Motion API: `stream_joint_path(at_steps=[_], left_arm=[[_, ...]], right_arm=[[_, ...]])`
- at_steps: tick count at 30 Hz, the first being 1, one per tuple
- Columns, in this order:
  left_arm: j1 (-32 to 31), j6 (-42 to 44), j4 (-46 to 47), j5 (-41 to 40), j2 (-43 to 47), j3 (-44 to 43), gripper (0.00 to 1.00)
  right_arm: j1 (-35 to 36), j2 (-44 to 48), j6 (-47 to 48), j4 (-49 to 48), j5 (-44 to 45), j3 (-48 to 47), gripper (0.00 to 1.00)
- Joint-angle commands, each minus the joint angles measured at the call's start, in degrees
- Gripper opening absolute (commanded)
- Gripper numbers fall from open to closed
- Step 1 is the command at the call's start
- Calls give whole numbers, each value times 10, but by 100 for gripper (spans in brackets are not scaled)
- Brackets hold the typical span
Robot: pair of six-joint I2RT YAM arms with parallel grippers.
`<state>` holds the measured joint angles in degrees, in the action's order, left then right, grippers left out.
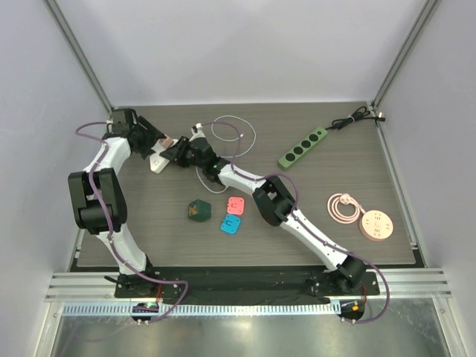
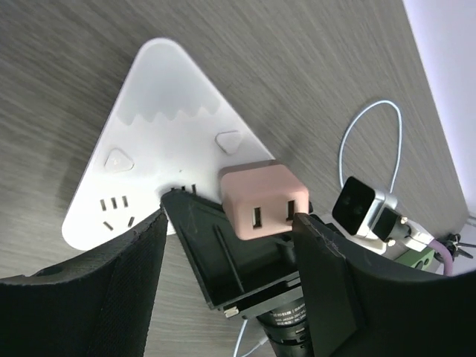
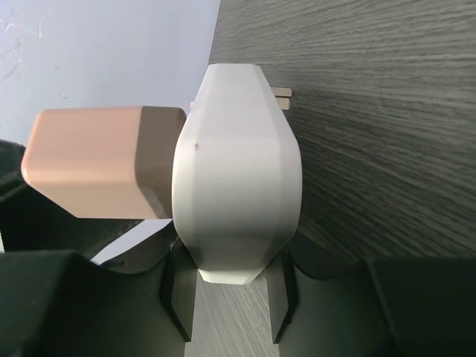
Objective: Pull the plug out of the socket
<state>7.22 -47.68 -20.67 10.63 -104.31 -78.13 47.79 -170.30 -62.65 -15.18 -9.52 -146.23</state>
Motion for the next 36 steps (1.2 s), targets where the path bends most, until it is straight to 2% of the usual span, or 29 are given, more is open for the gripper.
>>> stream_joint_path(at_steps=[1,15,17,20,25,32,36], left_arm=[[-4,-5,35,24,-3,1,69],[-4,2,55,22,-29,2,69],[-3,4,57,25,-31,0,65],[-3,7,58,28,-32,-1,54],[-3,19,49,19,-37,-11,47],[-4,46,-3,4,-52,-45,57],[-6,51,-7,8,-60,-50,55]], right_arm=[[7,8,69,80,-6,21,1],[13,11,74,80,-7,21,1],[13,11,74,80,-6,21,1],[13,11,77,81,-7,19,1],[13,13,84,83,-5,18,1],[13,18,94,84,-4,21,1],[15,20,105,88,0,23,1]])
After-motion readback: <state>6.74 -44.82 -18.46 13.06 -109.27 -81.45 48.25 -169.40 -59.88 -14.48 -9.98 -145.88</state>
